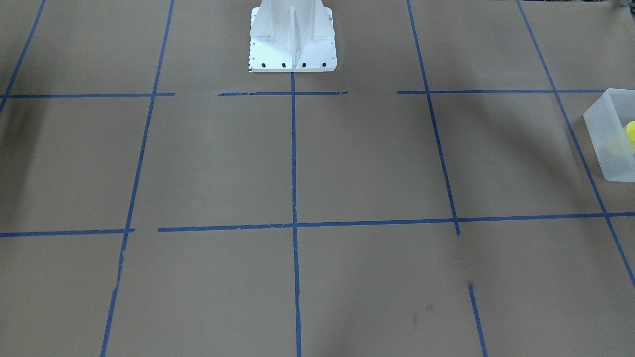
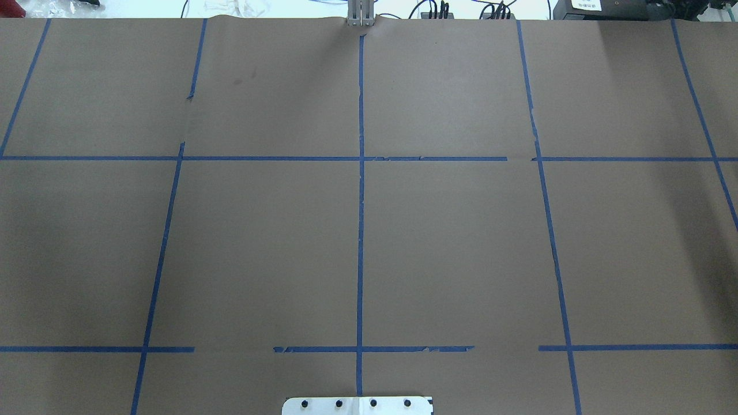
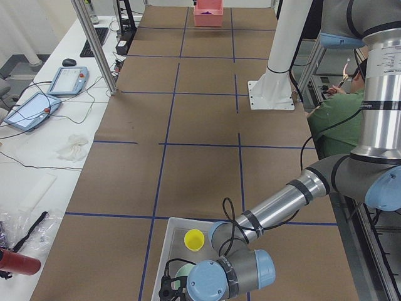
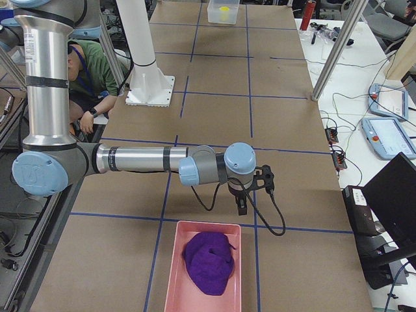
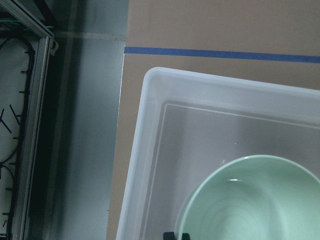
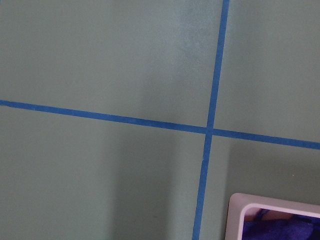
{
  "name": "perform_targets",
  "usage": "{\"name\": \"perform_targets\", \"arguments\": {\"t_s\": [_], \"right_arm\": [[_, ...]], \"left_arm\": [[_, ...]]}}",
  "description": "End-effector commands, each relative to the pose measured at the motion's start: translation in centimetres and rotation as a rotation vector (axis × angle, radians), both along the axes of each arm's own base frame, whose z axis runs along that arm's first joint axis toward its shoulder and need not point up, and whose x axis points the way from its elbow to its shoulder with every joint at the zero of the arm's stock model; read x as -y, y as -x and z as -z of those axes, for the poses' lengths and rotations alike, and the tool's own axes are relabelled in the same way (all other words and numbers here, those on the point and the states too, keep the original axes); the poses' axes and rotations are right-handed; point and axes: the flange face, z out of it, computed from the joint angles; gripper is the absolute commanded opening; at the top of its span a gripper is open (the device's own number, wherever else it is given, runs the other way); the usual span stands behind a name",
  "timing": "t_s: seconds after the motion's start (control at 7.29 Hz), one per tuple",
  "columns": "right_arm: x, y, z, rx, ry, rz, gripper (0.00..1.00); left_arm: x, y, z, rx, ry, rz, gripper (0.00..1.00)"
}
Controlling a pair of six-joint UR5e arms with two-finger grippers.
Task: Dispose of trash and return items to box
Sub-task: 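Lower the green bowl into the clear bin and release it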
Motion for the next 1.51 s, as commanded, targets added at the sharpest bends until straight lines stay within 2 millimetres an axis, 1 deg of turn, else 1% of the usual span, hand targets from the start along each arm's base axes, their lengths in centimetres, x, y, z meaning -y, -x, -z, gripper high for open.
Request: {"name": "perform_targets", "arguments": {"t_s": [0.0,0.14,0.27,0.55,0.69,0.82,0.96,1.1,1.23,1.37], "right_arm": [[0.0,0.0,0.1,0.000,-0.001,0.000,1.00],[0.0,-0.1,0.1,0.001,0.000,-0.003,1.00],[0.0,-0.3,0.0,0.001,0.001,-0.007,1.00],[-0.7,-1.1,0.2,0.007,0.000,-0.023,1.00],[-0.7,-1.3,0.2,0.008,0.000,-0.027,1.00],[-0.8,-1.3,0.1,0.008,0.001,-0.028,1.00],[-0.8,-1.3,0.1,0.007,0.001,-0.028,1.00],[-0.8,-1.3,-0.1,0.004,0.006,-0.028,1.00],[-0.8,-1.4,-0.3,0.001,0.009,-0.029,1.00],[-0.8,-1.4,-0.4,0.001,0.010,-0.029,1.00]], "left_arm": [[-0.1,0.0,0.1,0.005,-0.005,0.000,1.00],[0.0,0.0,0.4,0.008,-0.014,-0.002,1.00],[1.1,0.4,2.3,0.022,-0.054,-0.002,1.00],[4.0,1.4,9.7,0.074,-0.199,0.001,1.00],[5.4,1.9,14.2,0.105,-0.290,-0.003,1.00],[5.7,1.9,15.9,0.112,-0.322,-0.002,1.00],[6.8,1.5,18.5,0.129,-0.370,-0.016,1.00],[8.4,-0.5,23.2,0.145,-0.454,-0.063,1.00],[9.9,-5.2,25.8,0.125,-0.454,-0.159,1.00],[10.4,-7.3,26.9,0.103,-0.389,-0.202,1.00]]}}
